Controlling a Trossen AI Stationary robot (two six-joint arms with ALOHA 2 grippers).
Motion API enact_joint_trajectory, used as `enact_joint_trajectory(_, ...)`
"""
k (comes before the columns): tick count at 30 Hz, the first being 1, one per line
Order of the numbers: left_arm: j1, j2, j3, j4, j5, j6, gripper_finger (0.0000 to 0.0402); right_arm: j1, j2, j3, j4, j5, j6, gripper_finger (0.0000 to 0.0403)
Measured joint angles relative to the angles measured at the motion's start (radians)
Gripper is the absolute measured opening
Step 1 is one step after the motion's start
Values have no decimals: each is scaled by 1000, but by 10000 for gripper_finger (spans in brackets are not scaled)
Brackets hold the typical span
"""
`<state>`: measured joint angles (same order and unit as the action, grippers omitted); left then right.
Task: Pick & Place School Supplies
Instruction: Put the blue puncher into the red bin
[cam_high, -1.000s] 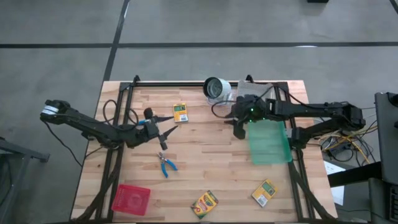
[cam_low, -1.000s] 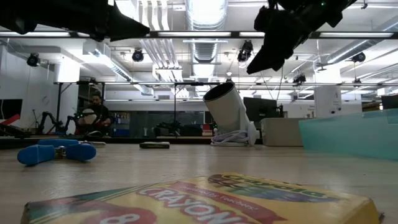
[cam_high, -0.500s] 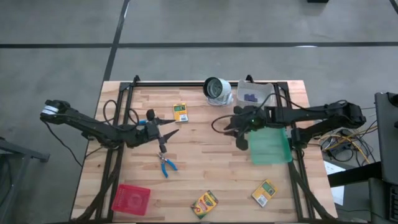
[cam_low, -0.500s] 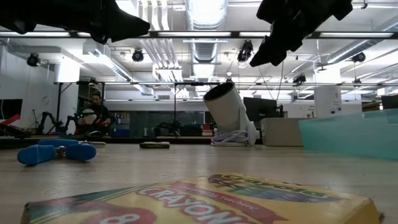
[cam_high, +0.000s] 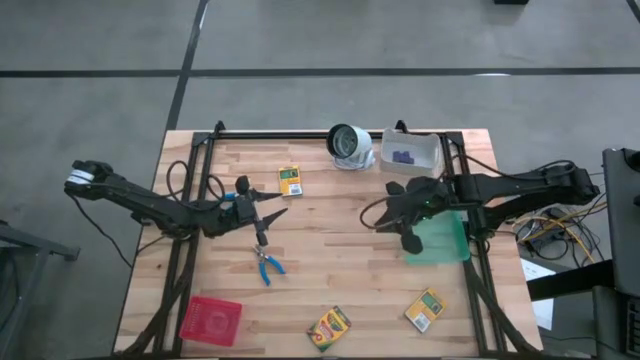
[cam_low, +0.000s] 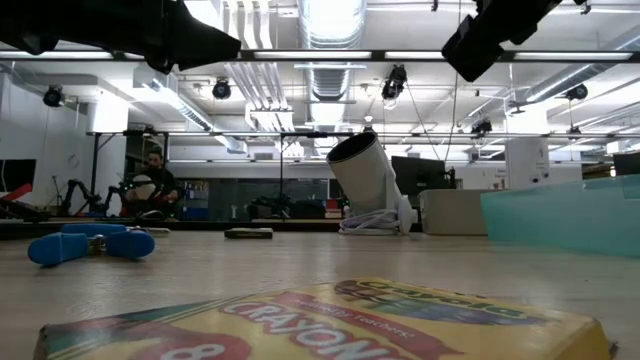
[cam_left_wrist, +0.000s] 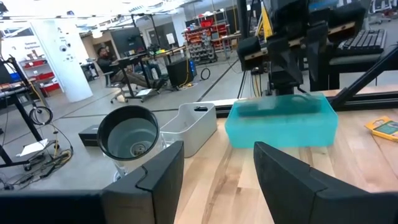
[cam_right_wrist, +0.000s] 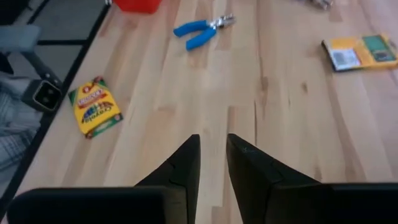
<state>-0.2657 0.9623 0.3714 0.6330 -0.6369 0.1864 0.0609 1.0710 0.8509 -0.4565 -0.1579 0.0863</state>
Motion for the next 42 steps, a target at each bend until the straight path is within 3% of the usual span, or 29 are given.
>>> enact_joint_trajectory(11,0,-1,0,-13,-1,14,200,1,34,-2,60,0,7,78)
enact_joint_trajectory(16,0,-27,32,-221,-81,55,200,0,84,-2,63,0,13,84)
enact_joint_trajectory(22,11,-23,206,-761,-283,-216,200,0,108,-2,65,2,42,80)
enact_joint_trajectory(28,47,8,357,-1276,-298,-606,200,0,118,-2,68,2,38,75)
enact_joint_trajectory(35,49,14,393,-1537,-148,-847,200,0,118,-2,69,2,34,81)
enact_joint_trajectory(42,62,16,354,-1751,-107,-1079,200,0,118,-2,70,2,18,87)
